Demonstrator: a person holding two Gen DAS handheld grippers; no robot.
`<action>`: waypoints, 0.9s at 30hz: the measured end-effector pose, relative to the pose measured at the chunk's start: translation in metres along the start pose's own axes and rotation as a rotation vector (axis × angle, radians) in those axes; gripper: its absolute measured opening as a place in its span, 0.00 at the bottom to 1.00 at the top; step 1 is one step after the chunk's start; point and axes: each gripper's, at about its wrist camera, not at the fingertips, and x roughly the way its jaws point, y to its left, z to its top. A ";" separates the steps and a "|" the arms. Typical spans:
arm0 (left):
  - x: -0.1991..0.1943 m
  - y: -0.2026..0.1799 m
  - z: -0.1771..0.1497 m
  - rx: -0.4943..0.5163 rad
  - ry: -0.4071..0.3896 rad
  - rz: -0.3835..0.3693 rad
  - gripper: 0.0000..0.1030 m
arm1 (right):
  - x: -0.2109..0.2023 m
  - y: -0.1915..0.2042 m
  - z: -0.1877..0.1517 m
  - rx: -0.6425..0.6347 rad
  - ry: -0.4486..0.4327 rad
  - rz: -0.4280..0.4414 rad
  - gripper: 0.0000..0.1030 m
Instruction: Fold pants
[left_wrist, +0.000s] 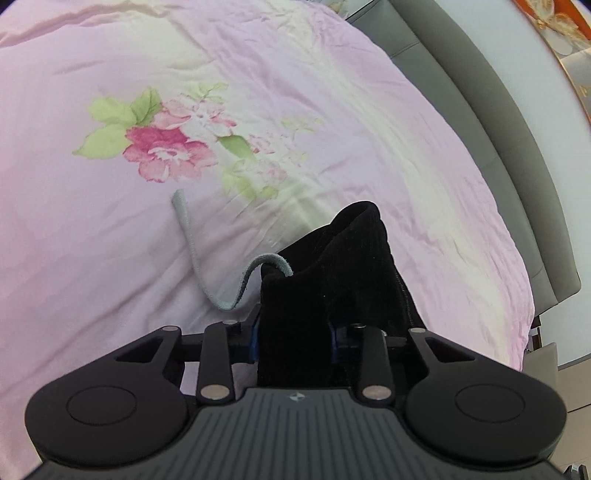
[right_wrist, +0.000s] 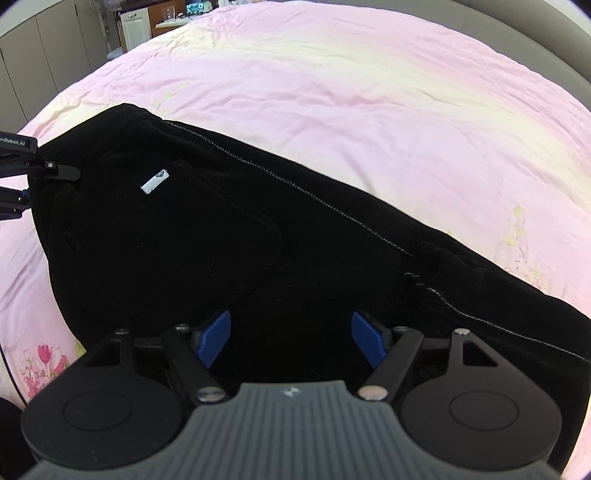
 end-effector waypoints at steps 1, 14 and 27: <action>-0.005 -0.007 0.000 0.016 -0.010 -0.008 0.33 | -0.006 -0.005 -0.002 0.005 -0.009 0.001 0.68; -0.059 -0.149 -0.019 0.194 -0.058 -0.201 0.28 | -0.072 -0.118 -0.056 0.172 -0.029 -0.032 0.64; -0.032 -0.322 -0.124 0.482 0.071 -0.332 0.28 | -0.094 -0.205 -0.136 0.351 -0.061 0.008 0.63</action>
